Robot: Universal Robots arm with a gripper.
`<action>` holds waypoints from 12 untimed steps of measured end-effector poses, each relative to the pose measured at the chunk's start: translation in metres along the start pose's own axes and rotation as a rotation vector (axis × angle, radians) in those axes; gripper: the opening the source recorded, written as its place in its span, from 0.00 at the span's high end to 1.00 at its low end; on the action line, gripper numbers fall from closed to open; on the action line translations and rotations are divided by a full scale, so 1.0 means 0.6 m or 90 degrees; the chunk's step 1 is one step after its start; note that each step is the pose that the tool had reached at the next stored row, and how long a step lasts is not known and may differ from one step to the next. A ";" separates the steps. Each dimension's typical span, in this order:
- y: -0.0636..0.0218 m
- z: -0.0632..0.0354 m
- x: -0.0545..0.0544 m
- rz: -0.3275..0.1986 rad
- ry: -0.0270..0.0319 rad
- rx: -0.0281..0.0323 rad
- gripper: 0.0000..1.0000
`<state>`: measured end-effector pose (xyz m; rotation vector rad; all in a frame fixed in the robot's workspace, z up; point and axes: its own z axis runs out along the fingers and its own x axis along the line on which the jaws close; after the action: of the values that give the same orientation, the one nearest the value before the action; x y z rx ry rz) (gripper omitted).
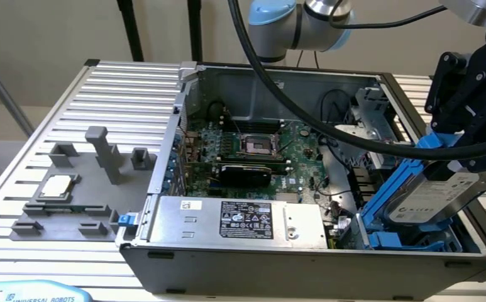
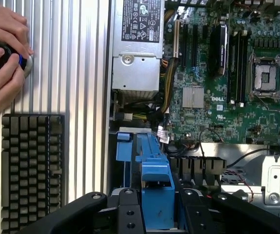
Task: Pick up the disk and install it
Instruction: 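Insert the disk into the insertion slot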
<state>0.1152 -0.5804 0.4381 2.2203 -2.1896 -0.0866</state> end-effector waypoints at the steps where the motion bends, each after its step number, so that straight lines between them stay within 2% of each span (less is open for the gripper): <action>1: 0.000 0.000 0.000 0.000 0.0000 0.0000 0.67; 5: 0.000 0.000 0.000 0.000 0.0003 0.0002 0.67; 9: 0.000 0.000 0.001 0.000 0.0023 0.0016 0.67; 12: 0.001 0.000 0.001 0.000 0.0020 0.0026 0.67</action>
<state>0.1147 -0.5811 0.4378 2.2207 -2.1904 -0.0786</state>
